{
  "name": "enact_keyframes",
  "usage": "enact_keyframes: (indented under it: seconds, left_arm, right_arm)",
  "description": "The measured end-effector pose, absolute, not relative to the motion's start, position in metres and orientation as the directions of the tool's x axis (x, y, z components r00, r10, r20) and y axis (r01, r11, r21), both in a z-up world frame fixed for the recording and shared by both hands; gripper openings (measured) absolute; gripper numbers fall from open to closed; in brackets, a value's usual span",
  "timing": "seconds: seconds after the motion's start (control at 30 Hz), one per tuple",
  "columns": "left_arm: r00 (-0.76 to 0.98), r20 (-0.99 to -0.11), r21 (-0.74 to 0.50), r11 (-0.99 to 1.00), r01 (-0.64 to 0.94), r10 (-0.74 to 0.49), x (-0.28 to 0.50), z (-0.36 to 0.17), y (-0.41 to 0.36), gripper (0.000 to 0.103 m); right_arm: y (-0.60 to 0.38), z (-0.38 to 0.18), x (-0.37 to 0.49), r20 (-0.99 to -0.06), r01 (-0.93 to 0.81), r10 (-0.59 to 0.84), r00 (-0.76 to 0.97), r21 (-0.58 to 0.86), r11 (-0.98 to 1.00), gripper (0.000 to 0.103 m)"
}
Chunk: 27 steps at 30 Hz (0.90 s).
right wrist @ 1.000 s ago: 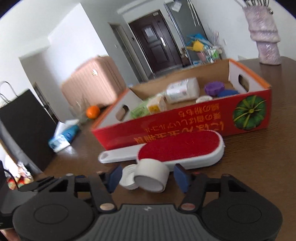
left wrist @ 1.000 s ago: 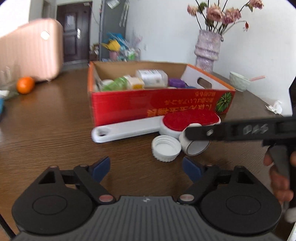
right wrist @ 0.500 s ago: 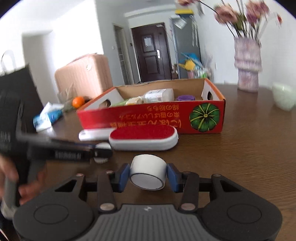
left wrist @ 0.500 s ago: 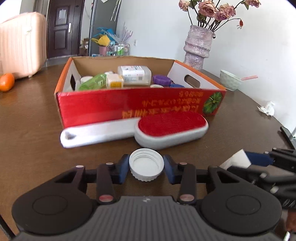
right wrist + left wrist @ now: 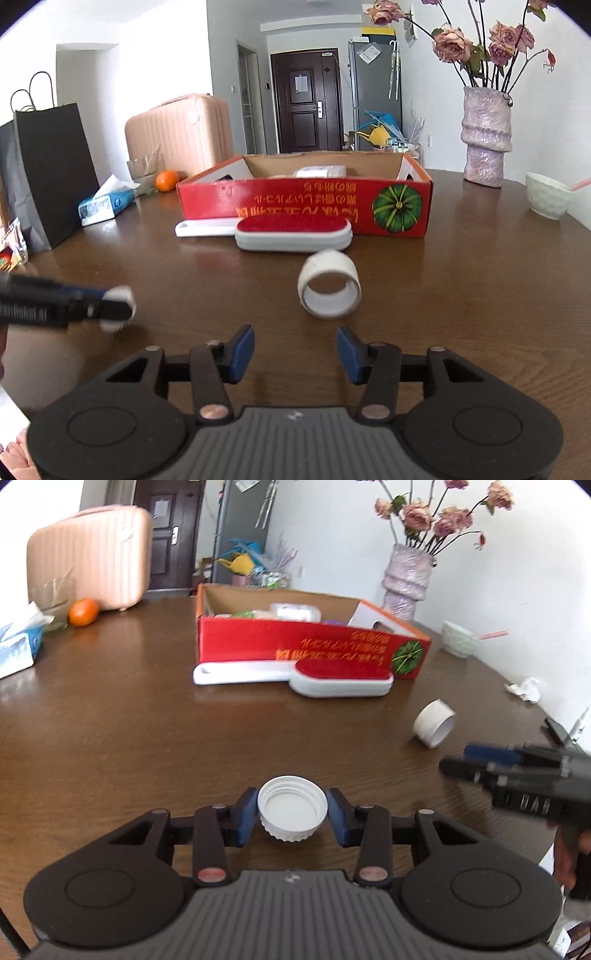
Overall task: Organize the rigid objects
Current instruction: 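Lift the white cap with the left gripper while the right lifts the tape roll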
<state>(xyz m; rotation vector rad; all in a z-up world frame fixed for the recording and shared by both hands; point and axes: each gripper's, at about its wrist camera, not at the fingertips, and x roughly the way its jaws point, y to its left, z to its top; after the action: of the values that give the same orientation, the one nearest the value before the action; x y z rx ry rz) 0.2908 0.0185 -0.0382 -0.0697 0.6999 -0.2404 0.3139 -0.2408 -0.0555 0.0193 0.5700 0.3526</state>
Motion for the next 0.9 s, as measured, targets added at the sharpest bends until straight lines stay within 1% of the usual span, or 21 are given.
enact_keyframes:
  seconds: [0.03,0.1,0.17,0.23,0.27,0.3,0.33,0.43,0.53,0.7,0.9]
  left_arm:
    - [0.741,-0.63,-0.14,0.973,0.186,-0.232,0.291,-0.039,0.019,0.041]
    - [0.744,-0.634,-0.123,0.977,0.173,-0.211,0.292,-0.042,0.018,0.042]
    - [0.747,-0.633,-0.102,0.979,0.175,-0.2,0.29,-0.044,0.016,0.044]
    - [0.749,-0.63,-0.101,0.978,0.183,-0.205,0.287,-0.046,0.016,0.045]
    - [0.75,-0.628,-0.099,0.978,0.186,-0.206,0.286,-0.046,0.017,0.044]
    - [0.752,-0.626,-0.09,0.977,0.191,-0.205,0.284,-0.046,0.016,0.041]
    - [0.753,-0.625,-0.084,0.977,0.196,-0.205,0.283,-0.046,0.016,0.041]
    - [0.762,-0.615,-0.076,0.977,0.201,-0.204,0.276,-0.044,0.013,0.041]
    - [0.785,-0.586,-0.064,0.978,0.2,-0.199,0.265,-0.034,0.012,0.041]
    - [0.829,-0.525,-0.064,0.98,0.19,-0.195,0.242,-0.012,0.012,0.041]
    - [0.863,-0.471,-0.081,0.983,0.165,-0.183,0.212,0.009,0.015,0.041]
  right_arm:
    - [-0.241,-0.053,0.317,-0.52,-0.321,0.328,0.789,0.108,0.941,0.055]
    - [-0.24,-0.049,0.327,-0.509,-0.305,0.303,0.806,0.082,0.949,0.066]
    - [-0.238,-0.048,0.343,-0.529,-0.271,0.25,0.811,0.04,0.962,0.066]
    - [-0.241,-0.046,0.356,-0.531,-0.254,0.241,0.812,0.05,0.966,0.066]
    - [-0.243,-0.047,0.362,-0.537,-0.255,0.25,0.805,0.067,0.965,0.064]
    - [-0.245,-0.048,0.367,-0.549,-0.252,0.255,0.796,0.082,0.964,0.049]
    - [-0.246,-0.049,0.37,-0.555,-0.243,0.254,0.792,0.095,0.965,0.041]
    - [-0.248,-0.051,0.369,-0.557,-0.241,0.262,0.788,0.112,0.964,0.042]
    - [-0.248,-0.047,0.353,-0.542,-0.258,0.28,0.793,0.119,0.959,0.042]
    - [-0.25,-0.038,0.307,-0.502,-0.303,0.323,0.803,0.123,0.945,0.042]
    - [-0.262,-0.021,0.254,-0.455,-0.312,0.341,0.823,0.14,0.94,0.042]
